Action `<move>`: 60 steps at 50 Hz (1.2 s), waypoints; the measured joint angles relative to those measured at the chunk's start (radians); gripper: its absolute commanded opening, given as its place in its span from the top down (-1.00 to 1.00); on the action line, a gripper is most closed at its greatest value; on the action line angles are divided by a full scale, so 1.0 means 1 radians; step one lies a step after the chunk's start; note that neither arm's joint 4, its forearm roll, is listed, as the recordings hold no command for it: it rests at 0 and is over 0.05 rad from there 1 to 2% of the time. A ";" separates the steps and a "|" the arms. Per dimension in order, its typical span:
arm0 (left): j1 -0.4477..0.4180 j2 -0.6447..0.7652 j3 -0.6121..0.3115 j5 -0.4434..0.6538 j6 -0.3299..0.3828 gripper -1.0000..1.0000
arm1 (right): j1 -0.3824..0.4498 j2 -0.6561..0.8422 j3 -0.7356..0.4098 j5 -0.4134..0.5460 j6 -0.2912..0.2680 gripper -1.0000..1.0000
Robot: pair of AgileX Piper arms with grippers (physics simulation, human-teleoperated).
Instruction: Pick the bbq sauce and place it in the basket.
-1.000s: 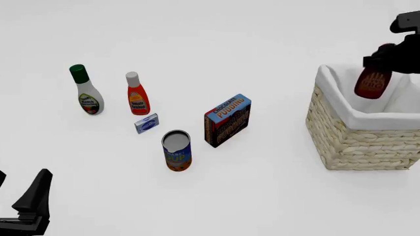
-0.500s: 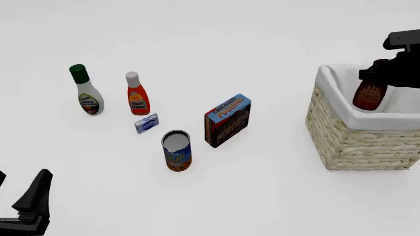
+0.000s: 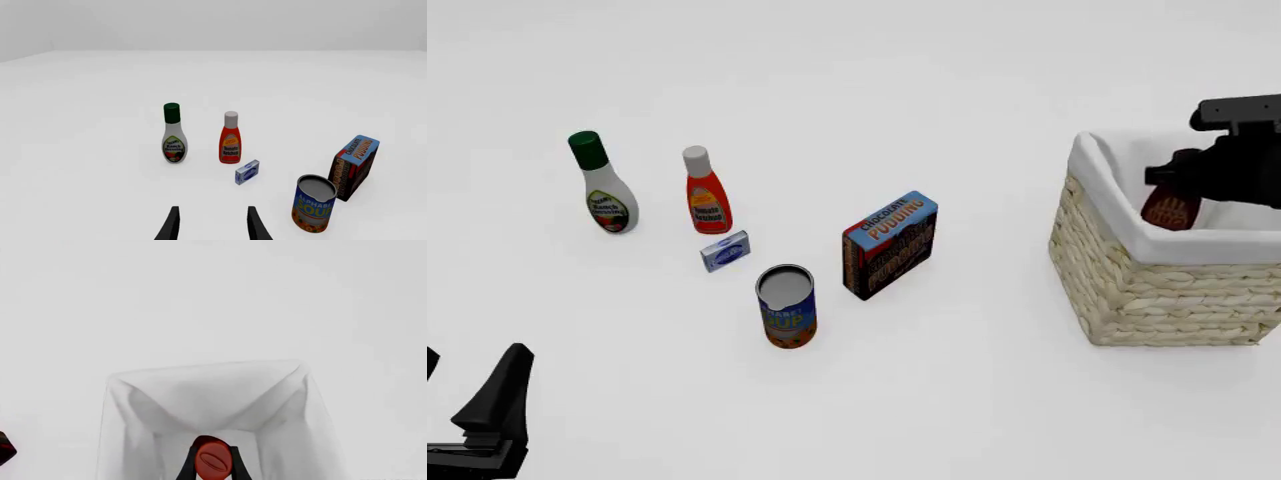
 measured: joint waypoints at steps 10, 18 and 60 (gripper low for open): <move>0.000 0.000 0.000 0.000 0.000 -1.00 | -0.006 0.035 0.010 -0.028 0.007 1.00; 0.000 0.000 0.000 0.000 0.000 -1.00 | -0.010 0.056 0.021 -0.046 0.011 1.00; 0.000 0.000 0.000 0.000 0.000 -1.00 | -0.013 0.083 0.024 -0.062 0.016 -1.00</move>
